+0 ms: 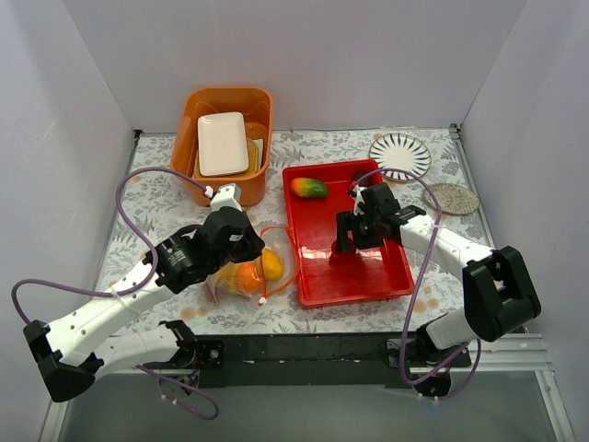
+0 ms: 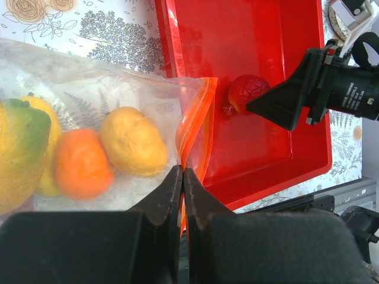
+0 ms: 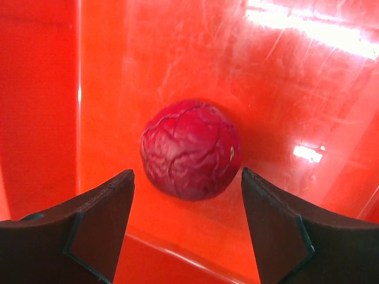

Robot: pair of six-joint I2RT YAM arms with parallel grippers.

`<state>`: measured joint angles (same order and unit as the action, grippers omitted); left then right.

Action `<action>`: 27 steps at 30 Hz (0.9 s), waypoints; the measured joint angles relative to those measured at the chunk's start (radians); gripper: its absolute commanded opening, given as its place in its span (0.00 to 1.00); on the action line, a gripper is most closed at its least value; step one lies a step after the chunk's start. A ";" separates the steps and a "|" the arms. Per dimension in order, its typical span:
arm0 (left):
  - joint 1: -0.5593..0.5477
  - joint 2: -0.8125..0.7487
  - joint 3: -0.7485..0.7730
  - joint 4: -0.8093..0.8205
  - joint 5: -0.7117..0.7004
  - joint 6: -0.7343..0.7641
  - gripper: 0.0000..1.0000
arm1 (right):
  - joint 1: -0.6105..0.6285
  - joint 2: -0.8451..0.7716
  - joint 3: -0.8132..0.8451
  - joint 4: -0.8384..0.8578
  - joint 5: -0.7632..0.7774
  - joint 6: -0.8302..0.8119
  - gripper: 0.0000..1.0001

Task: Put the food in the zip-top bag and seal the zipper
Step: Pick up the fake fruit from the bin.

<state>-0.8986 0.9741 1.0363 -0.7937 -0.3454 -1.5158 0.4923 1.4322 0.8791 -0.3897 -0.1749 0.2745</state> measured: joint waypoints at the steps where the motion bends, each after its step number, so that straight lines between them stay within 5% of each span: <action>1: 0.000 0.000 0.000 0.000 0.001 0.000 0.00 | 0.000 0.010 0.007 0.003 0.004 0.003 0.80; 6: 0.000 0.000 0.000 0.001 0.003 -0.003 0.00 | 0.000 0.045 0.011 0.014 0.013 0.007 0.72; 14: 0.000 0.000 0.000 0.001 0.004 -0.003 0.00 | 0.000 0.056 0.015 0.025 0.016 0.011 0.37; 27: 0.000 0.000 0.000 0.002 0.014 -0.002 0.00 | 0.000 -0.049 0.015 0.018 0.003 0.034 0.28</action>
<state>-0.8986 0.9741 1.0363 -0.7918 -0.3317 -1.5177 0.4923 1.3830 0.8940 -0.3721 -0.1715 0.3088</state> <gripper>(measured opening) 0.013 0.582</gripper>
